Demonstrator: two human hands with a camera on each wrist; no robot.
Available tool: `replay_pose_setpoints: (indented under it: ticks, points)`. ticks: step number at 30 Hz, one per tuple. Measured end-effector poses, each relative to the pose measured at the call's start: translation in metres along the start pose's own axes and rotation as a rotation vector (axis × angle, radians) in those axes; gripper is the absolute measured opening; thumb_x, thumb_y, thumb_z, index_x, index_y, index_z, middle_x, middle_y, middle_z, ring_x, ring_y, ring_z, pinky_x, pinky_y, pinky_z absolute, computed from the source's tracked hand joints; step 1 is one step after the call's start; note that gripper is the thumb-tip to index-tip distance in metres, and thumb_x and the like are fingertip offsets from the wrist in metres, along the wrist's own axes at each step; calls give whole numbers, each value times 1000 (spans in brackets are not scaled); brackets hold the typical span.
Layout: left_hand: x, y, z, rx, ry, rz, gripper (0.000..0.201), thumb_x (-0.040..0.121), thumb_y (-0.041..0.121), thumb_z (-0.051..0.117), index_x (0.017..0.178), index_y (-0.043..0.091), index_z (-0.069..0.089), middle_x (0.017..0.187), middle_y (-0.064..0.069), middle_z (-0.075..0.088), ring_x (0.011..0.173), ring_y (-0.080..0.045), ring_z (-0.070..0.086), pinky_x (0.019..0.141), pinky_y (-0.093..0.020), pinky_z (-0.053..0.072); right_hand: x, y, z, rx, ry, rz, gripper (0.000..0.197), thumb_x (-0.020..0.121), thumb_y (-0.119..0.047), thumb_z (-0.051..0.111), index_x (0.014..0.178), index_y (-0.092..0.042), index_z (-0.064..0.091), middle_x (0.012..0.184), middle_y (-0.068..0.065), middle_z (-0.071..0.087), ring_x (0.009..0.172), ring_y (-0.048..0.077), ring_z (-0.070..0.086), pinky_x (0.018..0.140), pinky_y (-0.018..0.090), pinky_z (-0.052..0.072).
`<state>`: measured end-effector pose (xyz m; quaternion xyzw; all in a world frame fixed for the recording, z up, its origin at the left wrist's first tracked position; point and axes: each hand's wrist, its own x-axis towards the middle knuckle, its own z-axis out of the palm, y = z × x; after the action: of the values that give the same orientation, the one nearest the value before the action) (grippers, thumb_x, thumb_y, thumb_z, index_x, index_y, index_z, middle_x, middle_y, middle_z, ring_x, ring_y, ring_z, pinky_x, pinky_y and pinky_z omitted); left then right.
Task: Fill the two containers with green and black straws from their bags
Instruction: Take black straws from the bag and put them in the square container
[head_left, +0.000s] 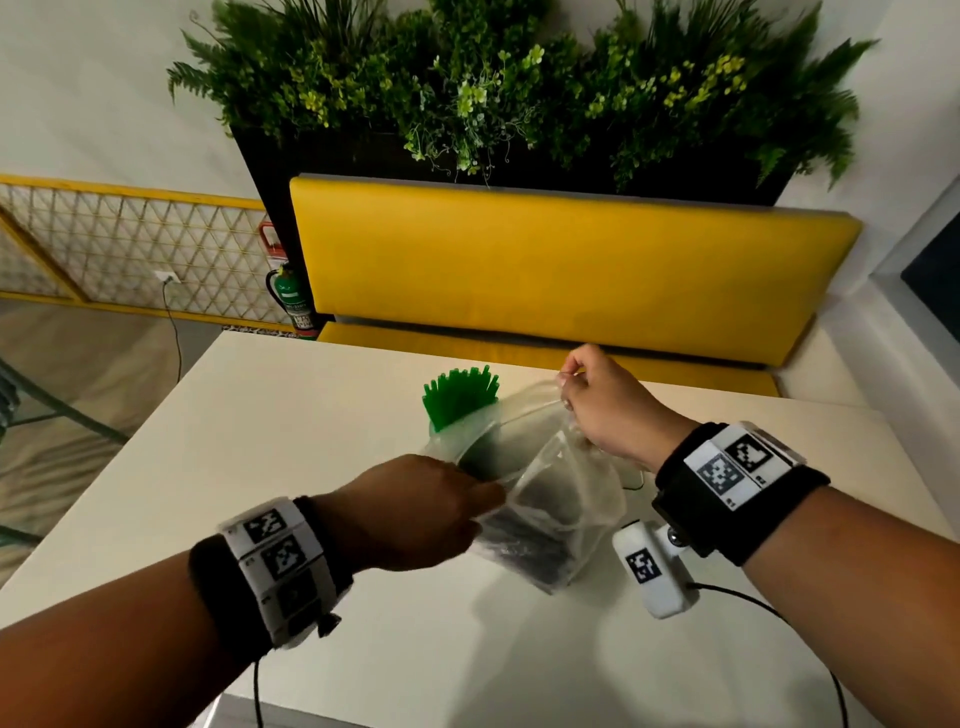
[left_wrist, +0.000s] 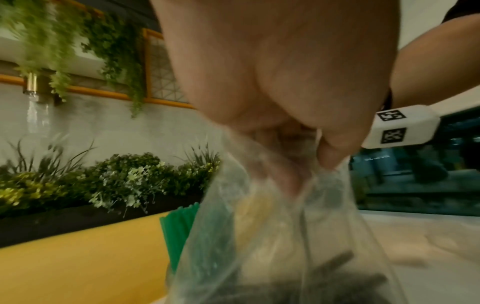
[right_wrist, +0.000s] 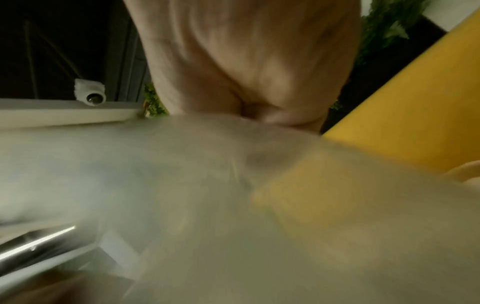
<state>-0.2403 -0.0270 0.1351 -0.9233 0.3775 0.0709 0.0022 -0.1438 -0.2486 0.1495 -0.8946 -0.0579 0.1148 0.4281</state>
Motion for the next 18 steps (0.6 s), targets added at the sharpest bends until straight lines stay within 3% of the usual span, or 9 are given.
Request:
replay_pose_setpoints:
  ticks: [1, 3, 5, 8, 11, 14, 16, 18]
  points:
    - [-1, -3, -4, -23, -81, -46, 26, 97, 41, 41, 118, 28, 51, 104, -2, 69, 91, -30, 66, 80, -38, 55, -1, 0, 0, -59, 11, -49, 11, 104, -27, 41, 97, -22, 47, 78, 10, 58, 57, 19, 45, 52, 31, 34]
    - [2, -9, -13, -24, -72, -79, 31, 99, 48, 39, 125, 34, 50, 103, -3, 71, 90, -30, 68, 79, -37, 54, -6, -2, 1, -108, -23, -165, 7, 101, -34, 49, 98, -28, 46, 78, 8, 60, 56, 20, 46, 53, 32, 33]
    - [10, -12, -22, -4, -85, -136, 38, 100, 53, 37, 136, 42, 45, 112, -2, 71, 97, -30, 69, 88, -38, 54, -14, -3, 3, -114, -160, -244, 22, 90, -41, 66, 100, -35, 47, 86, 3, 65, 62, 18, 52, 55, 32, 40]
    - [22, -12, -20, 70, -96, -130, 32, 101, 48, 34, 128, 43, 52, 110, 4, 71, 100, -26, 69, 95, -44, 51, -21, 3, 1, -247, -291, -282, 43, 80, -21, 77, 96, -45, 46, 100, -2, 55, 73, 13, 52, 65, 35, 46]
    - [30, -3, -20, 80, -97, -166, 38, 98, 51, 28, 131, 45, 46, 116, 3, 70, 104, -26, 68, 104, -56, 40, -27, 3, -10, -321, -215, -333, 46, 82, -8, 69, 90, -45, 41, 105, -7, 46, 69, 1, 48, 65, 30, 44]
    - [41, 11, -27, 76, -68, -193, 31, 100, 46, 32, 119, 38, 56, 105, 2, 72, 94, -28, 69, 97, -55, 46, -46, -9, -27, -393, 43, -401, 29, 85, -37, 70, 92, -39, 42, 106, -11, 38, 79, 5, 50, 65, 32, 44]
    - [49, 14, -32, 58, -15, -237, 27, 101, 40, 35, 110, 33, 60, 96, 1, 72, 84, -28, 69, 95, -55, 46, -64, -20, -33, -591, 26, -366, 33, 80, -63, 61, 98, -40, 45, 105, -12, 41, 83, 10, 50, 65, 31, 42]
    - [54, 17, -37, 53, 17, -277, 25, 100, 37, 36, 107, 30, 59, 93, 1, 72, 79, -28, 68, 94, -55, 46, -77, -19, -31, -817, -63, -266, 35, 81, -68, 56, 103, -40, 53, 104, -14, 52, 83, 12, 55, 66, 29, 42]
